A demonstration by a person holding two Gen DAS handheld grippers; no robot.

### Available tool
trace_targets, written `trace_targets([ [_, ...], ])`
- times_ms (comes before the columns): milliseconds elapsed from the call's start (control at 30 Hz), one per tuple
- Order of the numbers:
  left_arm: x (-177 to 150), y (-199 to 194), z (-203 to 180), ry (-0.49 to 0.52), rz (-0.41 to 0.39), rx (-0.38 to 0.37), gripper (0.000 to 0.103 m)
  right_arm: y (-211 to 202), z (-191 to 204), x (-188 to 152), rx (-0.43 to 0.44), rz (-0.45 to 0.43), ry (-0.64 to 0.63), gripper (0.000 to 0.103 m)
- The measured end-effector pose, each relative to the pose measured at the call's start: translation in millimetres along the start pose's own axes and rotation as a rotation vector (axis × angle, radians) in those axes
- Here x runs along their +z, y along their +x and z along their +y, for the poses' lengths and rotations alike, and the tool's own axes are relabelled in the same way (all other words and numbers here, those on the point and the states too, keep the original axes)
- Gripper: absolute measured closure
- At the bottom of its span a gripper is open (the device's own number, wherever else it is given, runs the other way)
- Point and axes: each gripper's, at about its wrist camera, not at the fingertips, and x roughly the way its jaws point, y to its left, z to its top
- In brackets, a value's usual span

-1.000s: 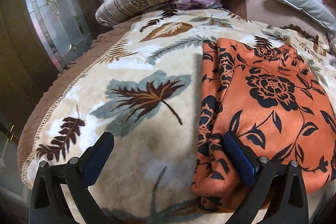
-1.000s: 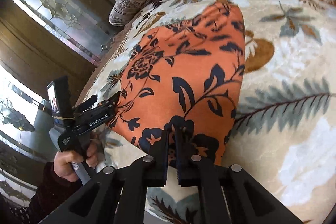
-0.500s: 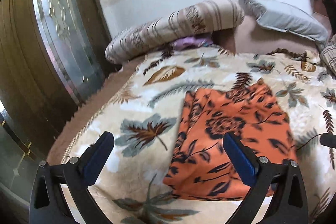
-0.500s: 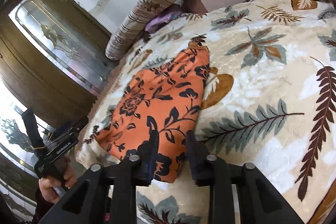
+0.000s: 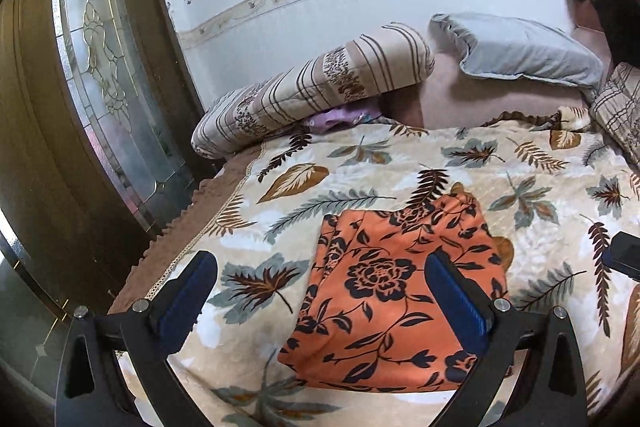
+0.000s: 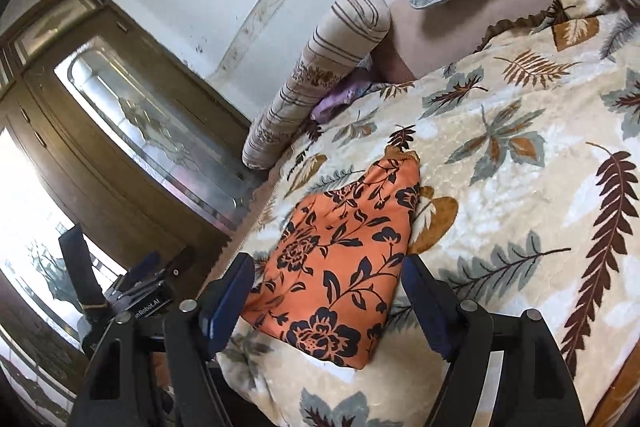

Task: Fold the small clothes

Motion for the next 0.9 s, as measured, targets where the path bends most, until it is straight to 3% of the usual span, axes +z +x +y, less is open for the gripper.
trace_targets([
  [233,0,1,-3,-0.002,0.007,-0.004,0.000,0,0,0,0.008,-0.009,0.005,0.024],
  [900,-13,38,18,-0.032,0.068,0.035,0.000,32,-2,-9,-0.018,0.077,-0.012,0.024],
])
